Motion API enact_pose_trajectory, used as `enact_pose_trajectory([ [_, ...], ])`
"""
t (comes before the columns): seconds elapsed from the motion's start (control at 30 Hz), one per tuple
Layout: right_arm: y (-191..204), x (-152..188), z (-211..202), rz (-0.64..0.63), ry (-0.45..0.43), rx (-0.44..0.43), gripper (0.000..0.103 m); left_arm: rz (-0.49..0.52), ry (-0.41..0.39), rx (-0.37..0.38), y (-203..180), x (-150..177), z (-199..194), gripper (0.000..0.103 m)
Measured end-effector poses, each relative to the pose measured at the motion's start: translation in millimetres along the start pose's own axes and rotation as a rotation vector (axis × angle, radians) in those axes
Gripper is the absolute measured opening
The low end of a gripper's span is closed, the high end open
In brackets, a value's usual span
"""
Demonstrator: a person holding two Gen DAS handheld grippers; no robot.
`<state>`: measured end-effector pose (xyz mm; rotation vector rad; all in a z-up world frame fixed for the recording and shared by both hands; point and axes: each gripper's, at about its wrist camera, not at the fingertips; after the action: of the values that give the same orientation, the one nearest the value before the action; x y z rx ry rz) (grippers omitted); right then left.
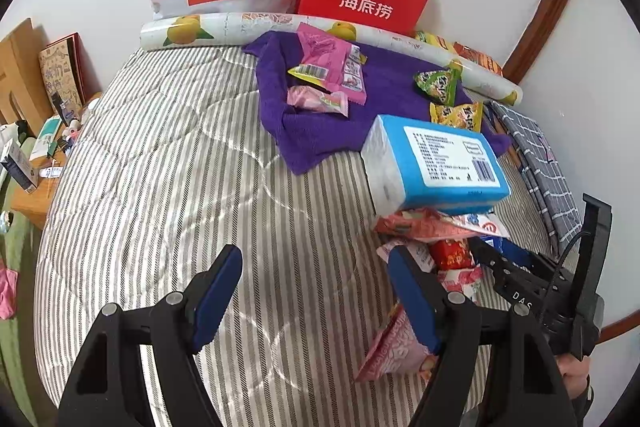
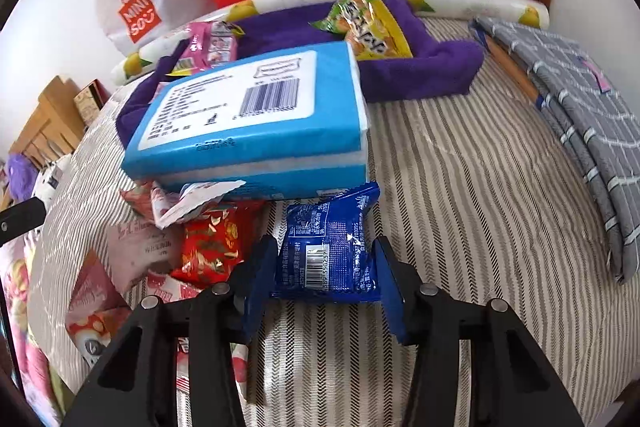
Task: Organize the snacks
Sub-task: 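Move both tools back to the snack pile beside the blue tissue box, then grasp the blue snack bag with the right tool while the left tool grasps the panda-print pink bag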
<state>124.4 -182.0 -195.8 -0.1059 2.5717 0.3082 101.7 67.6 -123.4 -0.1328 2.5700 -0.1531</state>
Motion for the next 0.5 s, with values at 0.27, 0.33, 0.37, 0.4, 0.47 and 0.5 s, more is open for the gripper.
enact_pose_trajectory([
  [0.27,-17,13,-26,-0.042,-0.007,0.056,0.047,0.014,0.011,0.011,-8,13,-2,0.074],
  [0.33,-25,19,-31,-0.046,-0.007,0.073,0.048,0.016,0.015,0.023,-12,17,-1,0.074],
  [0.37,-28,21,-31,-0.045,-0.006,0.074,0.048,0.018,0.019,0.028,-14,18,-1,0.074],
  [0.4,-30,24,-32,-0.045,-0.005,0.069,0.048,0.02,0.025,0.033,-16,20,0,0.074],
  [0.47,-33,29,-29,-0.055,0.004,0.071,0.048,0.03,0.031,0.04,-21,23,1,0.074],
  [0.5,-33,31,-27,-0.059,0.006,0.072,0.049,0.037,0.036,0.045,-24,25,1,0.074],
])
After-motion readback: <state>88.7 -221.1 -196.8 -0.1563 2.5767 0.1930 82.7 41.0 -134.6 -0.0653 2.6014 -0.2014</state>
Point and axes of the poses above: each gripper's, at about its wrist camera, not at the fingertips, and z roughly the way its jaws point, y to its left, x to its underside, and after that the axes turned 4 degrees about -x, right-handed
